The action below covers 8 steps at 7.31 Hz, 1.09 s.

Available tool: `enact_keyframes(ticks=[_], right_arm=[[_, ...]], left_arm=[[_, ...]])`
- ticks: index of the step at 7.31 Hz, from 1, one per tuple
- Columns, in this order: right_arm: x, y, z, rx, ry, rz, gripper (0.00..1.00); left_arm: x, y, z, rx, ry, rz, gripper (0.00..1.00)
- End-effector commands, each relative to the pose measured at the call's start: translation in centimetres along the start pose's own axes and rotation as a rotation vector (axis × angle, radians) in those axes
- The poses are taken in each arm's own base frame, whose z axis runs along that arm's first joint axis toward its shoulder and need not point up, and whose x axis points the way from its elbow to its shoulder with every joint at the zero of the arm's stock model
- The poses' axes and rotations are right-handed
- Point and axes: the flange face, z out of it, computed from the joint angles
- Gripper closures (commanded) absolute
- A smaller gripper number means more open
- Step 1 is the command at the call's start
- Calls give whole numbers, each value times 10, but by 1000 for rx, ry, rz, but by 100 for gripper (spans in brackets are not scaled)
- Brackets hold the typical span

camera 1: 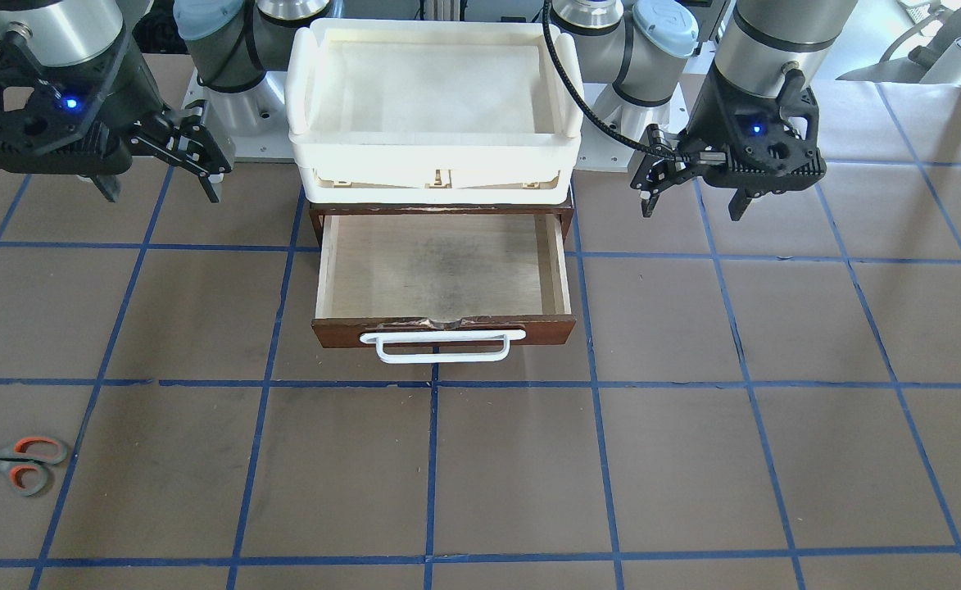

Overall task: Put scissors in drawer and close it
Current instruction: 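Move the right gripper toward the grey-and-orange scissors on the table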

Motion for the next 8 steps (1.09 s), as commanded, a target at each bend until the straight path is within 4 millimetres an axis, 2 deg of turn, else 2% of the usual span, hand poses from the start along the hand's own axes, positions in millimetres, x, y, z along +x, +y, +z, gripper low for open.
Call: enact_keyframes(ticks=[1,5,7,8], right_arm=[[0,0,0,0,1,-3,0],[0,0,3,-11,4,-9,0],[13,-5,5,-5,7,-195,0],[38,-14,10,-8,19,-410,0]], left_arm=[[0,0,0,2,0,0,0],[1,0,1,-1,0,2,0],[1,-1,1,1,0,2,0],[1,0,0,2,0,1,0]])
